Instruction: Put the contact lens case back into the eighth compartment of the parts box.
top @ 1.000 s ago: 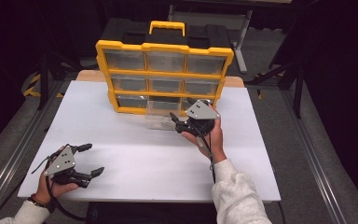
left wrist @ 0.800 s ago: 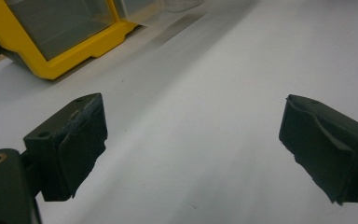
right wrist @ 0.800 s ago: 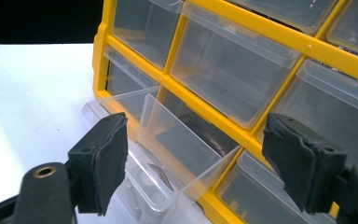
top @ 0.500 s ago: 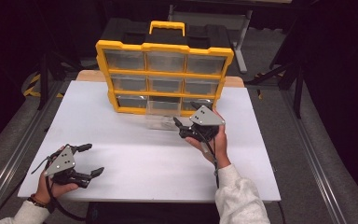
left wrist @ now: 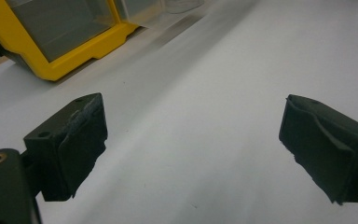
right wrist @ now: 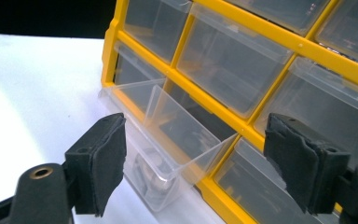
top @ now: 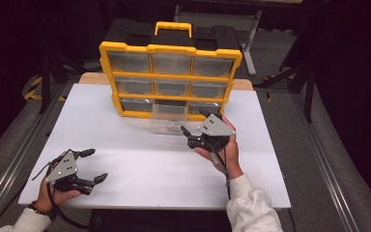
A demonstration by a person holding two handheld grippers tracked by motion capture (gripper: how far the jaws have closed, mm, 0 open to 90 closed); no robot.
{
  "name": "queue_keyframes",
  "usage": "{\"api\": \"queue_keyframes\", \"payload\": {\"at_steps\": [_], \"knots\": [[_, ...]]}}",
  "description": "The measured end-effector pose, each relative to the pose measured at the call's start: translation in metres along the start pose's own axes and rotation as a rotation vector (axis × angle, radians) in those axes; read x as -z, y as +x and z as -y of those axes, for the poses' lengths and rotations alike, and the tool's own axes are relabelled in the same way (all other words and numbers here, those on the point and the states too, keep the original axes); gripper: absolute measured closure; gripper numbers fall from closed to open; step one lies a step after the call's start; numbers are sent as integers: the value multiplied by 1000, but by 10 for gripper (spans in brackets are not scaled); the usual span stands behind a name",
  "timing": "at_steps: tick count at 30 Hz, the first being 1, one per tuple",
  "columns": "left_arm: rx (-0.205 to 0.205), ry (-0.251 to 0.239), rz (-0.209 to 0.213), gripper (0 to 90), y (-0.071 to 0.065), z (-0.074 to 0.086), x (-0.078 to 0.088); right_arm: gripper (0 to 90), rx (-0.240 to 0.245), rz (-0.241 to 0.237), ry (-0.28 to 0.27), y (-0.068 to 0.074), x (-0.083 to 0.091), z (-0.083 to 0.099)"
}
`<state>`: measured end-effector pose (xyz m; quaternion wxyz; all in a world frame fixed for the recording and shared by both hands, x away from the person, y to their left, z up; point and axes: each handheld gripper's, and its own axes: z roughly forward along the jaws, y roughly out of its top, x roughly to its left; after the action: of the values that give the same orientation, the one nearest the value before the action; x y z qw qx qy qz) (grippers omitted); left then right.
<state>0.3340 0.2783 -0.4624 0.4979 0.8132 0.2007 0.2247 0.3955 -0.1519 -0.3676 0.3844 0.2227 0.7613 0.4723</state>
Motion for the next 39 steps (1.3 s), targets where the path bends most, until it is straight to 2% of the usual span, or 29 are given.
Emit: {"api": "queue_keyframes", "payload": {"at_steps": [21,39], "knots": [[-7,4,-2,89,-1,-1,0,216,59,-21,23,10,16,6],[-6,6,-4,88,-1,-1,0,208,92,-43,53,14,33,23]]}}
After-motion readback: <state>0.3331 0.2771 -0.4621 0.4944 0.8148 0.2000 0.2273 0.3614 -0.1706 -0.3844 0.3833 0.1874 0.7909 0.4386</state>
